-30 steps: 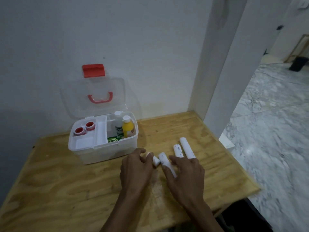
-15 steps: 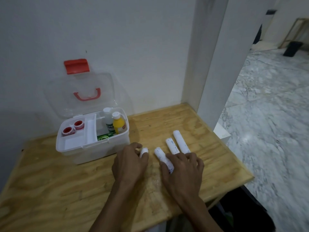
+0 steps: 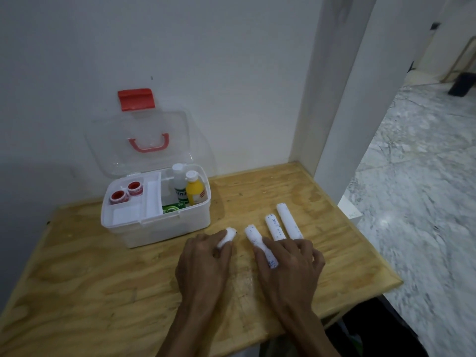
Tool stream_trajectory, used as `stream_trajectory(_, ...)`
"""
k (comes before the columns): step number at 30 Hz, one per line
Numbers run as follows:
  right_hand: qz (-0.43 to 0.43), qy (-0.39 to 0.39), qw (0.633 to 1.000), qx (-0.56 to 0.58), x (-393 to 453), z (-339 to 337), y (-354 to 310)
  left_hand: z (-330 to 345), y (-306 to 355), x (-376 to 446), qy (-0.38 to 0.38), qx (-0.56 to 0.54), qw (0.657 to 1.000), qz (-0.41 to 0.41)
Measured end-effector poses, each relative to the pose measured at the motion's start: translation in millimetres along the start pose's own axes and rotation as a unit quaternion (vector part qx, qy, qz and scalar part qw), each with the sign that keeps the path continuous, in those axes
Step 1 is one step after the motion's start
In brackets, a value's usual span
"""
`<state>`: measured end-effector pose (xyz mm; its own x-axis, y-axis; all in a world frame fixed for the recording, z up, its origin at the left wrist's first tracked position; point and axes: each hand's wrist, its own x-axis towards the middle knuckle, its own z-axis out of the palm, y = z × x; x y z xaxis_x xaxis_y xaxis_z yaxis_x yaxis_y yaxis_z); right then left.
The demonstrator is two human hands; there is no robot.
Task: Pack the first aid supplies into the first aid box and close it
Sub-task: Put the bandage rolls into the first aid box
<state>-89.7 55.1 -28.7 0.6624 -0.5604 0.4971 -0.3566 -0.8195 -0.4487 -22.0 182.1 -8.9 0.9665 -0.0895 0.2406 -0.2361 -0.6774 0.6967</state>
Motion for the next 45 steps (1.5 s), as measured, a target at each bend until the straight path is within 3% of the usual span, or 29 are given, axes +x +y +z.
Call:
stream_trajectory(7,0.019,0.019,0.992,0.124,15.3,-10.4,-35.8,-47.9,-4.4,3.9,0.064,-0.045,0.997,0.018)
stream_trajectory(14,-0.029,0.014,0.975,0.22,45.6,-3.7,-126.1,-134.9,-33.0,49.1,0.134,-0.027,0.991,0.014)
stream_trajectory(23,-0.009,-0.074,0.981,0.178,68.1,39.2,-213.1,-162.7,-83.2,96.1,0.054,0.065,0.996,0.036)
stream_trajectory(29,0.027,-0.108,0.983,0.144,70.8,61.2,-224.0,-158.9,-88.0,106.8,0.019,0.089,0.995,0.051)
stream_trajectory(45,-0.022,-0.125,0.989,0.077,66.3,69.6,-222.9,-157.2,-97.5,122.5,-0.015,0.123,0.991,0.043)
